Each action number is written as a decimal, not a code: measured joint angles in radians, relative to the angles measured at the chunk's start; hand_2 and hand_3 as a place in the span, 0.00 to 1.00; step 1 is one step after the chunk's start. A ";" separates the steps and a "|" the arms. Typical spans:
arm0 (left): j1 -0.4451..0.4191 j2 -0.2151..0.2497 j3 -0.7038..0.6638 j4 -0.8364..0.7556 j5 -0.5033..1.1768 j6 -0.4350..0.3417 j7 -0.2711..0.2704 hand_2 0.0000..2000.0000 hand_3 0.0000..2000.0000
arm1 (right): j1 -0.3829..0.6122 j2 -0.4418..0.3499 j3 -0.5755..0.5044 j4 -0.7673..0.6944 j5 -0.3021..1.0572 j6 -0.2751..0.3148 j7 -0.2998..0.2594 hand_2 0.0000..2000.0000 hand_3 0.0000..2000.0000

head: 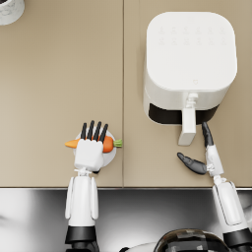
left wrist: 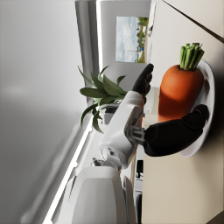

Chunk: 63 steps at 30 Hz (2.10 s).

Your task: Pick up the carrot and place it into the air fryer

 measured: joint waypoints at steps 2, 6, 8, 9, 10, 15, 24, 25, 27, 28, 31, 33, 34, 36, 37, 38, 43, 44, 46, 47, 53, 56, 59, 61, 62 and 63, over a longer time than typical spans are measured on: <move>0.010 -0.003 0.001 0.017 0.005 0.023 0.008 0.00 0.00 | 0.004 -0.006 0.016 -0.045 0.000 0.000 0.000 0.00 0.00; 0.027 -0.004 0.014 0.049 0.009 0.049 0.004 0.00 0.00 | 0.017 -0.020 0.031 -0.105 0.000 0.000 0.000 0.00 0.00; 0.039 -0.006 0.026 0.072 0.010 0.062 0.004 0.00 0.00 | 0.021 -0.026 0.032 -0.120 0.000 0.000 0.000 0.00 0.00; 0.046 -0.008 0.034 0.078 0.010 0.081 -0.004 0.00 0.00 | 0.022 -0.028 0.031 -0.124 0.000 0.000 0.000 0.00 0.00; 0.053 -0.011 0.042 0.087 0.010 0.074 -0.006 0.68 0.16 | 0.022 -0.031 0.030 -0.128 0.000 0.000 0.000 0.00 0.00; 0.071 -0.017 0.086 0.153 0.007 0.281 0.040 1.00 0.98 | 0.031 -0.044 0.029 -0.160 0.000 0.000 0.000 0.00 0.00; 0.061 -0.005 0.085 -0.022 -0.251 0.413 0.169 1.00 1.00 | 0.083 -0.077 0.018 -0.299 0.000 -0.002 0.100 0.00 0.00; 0.065 -0.003 0.072 -0.063 -0.294 0.414 0.171 1.00 1.00 | 0.093 -0.082 0.021 -0.319 0.000 -0.010 0.119 0.00 0.00; 0.076 0.002 0.048 -0.138 -0.348 0.415 0.173 1.00 1.00 | 0.109 -0.090 0.032 -0.352 0.001 -0.032 0.165 0.00 0.00; 0.082 0.004 0.038 -0.171 -0.364 0.415 0.174 1.00 1.00 | 0.116 -0.094 0.041 -0.372 0.002 -0.047 0.209 0.00 0.00; 0.095 0.009 0.018 -0.237 -0.390 0.416 0.175 1.00 1.00 | 0.133 -0.100 0.064 -0.417 0.008 -0.079 0.303 0.00 0.00; 0.099 0.011 0.010 -0.257 -0.398 0.416 0.176 1.00 1.00 | 0.141 -0.102 0.081 -0.425 0.014 -0.098 0.308 0.00 0.00; 0.101 0.012 0.009 -0.264 -0.400 0.415 0.176 1.00 1.00 | 0.145 -0.103 0.088 -0.431 0.016 -0.111 0.321 0.00 0.00; 0.109 0.016 0.013 -0.267 -0.402 0.415 0.176 1.00 1.00 | 0.147 -0.104 0.098 -0.436 0.021 -0.144 0.354 0.00 0.00; 0.112 0.017 0.018 -0.268 -0.403 0.415 0.176 1.00 1.00 | 0.157 -0.107 0.103 -0.447 0.023 -0.157 0.332 0.00 0.00; 0.114 0.019 0.024 -0.268 -0.404 0.415 0.176 1.00 1.00 | 0.157 -0.108 0.105 -0.450 0.023 -0.169 0.354 0.00 0.00; 0.113 0.024 0.052 -0.270 -0.405 0.415 0.176 1.00 1.00 | 0.155 -0.117 0.113 -0.464 0.030 -0.256 0.489 0.00 0.00; 0.106 0.023 0.058 -0.278 -0.405 0.415 0.176 1.00 1.00 | 0.162 -0.119 0.134 -0.471 0.035 -0.314 0.482 0.00 0.00; 0.086 0.020 0.069 -0.302 -0.405 0.415 0.176 1.00 1.00 | 0.183 -0.121 0.176 -0.493 0.039 -0.394 0.472 0.68 0.16; 0.076 0.018 0.073 -0.316 -0.405 0.415 0.177 1.00 1.00 | 0.187 -0.125 0.196 -0.492 0.039 -0.416 0.444 1.00 0.33; 0.055 0.019 0.081 -0.353 -0.405 0.415 0.177 1.00 1.00 | 0.179 -0.030 0.223 -0.327 0.011 -0.201 0.061 1.00 1.00; 0.046 0.020 0.090 -0.354 -0.405 0.415 0.177 1.00 1.00 | 0.142 0.048 0.263 -0.208 0.008 -0.153 0.015 1.00 1.00; 0.041 0.023 0.093 -0.352 -0.405 0.415 0.177 1.00 1.00 | 0.116 0.153 0.314 -0.096 0.007 -0.064 0.003 1.00 1.00; 0.042 0.026 0.098 -0.359 -0.405 0.415 0.177 1.00 1.00 | 0.104 0.225 0.352 -0.024 0.006 -0.036 0.001 1.00 1.00; 0.044 0.028 0.103 -0.362 -0.405 0.415 0.177 1.00 1.00 | 0.100 0.260 0.372 0.011 0.006 -0.029 0.001 1.00 1.00; 0.047 0.031 0.110 -0.363 -0.405 0.415 0.177 1.00 1.00 | 0.097 0.296 0.392 0.045 0.006 -0.024 0.001 1.00 1.00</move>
